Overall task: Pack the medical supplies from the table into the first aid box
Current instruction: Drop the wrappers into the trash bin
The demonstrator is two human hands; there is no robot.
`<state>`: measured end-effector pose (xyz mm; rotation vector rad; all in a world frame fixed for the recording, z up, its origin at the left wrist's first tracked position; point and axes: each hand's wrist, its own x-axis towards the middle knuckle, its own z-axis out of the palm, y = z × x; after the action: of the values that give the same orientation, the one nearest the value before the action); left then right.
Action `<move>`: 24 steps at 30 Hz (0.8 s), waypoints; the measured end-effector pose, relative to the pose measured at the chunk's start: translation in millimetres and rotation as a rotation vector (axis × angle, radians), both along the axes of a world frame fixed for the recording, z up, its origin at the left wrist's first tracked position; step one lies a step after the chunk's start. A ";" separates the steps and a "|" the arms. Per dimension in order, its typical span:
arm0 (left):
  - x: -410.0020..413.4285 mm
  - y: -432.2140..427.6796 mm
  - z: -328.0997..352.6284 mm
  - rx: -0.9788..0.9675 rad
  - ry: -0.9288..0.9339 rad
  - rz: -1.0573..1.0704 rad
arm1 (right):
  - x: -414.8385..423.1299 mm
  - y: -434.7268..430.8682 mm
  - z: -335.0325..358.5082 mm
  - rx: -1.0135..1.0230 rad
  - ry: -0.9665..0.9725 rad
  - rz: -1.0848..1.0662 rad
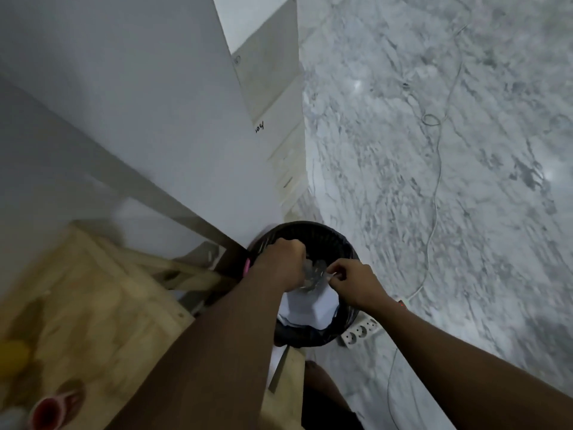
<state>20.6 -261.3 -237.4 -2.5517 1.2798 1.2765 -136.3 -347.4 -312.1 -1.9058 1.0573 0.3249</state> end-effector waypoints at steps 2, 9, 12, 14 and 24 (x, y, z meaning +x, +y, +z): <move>0.9 5.6 27.5 -0.016 -0.010 0.002 | 4.0 -2.0 28.4 -0.025 -0.007 0.017; 6.7 57.0 157.3 -0.154 -0.106 0.142 | 44.0 19.6 176.4 -0.155 -0.124 0.129; 8.7 97.6 219.0 -0.216 -0.163 0.223 | 66.0 49.3 248.6 -0.219 -0.201 0.210; 12.3 130.8 261.0 -0.264 -0.216 0.272 | 82.4 75.5 298.0 -0.241 -0.266 0.261; 58.7 341.5 423.4 -0.408 -0.559 0.591 | 174.6 248.3 479.6 -0.341 -0.582 0.605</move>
<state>79.2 80.1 186.0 -3.3733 0.7479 0.2374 38.3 -99.1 167.5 -2.3965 0.1395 -0.0951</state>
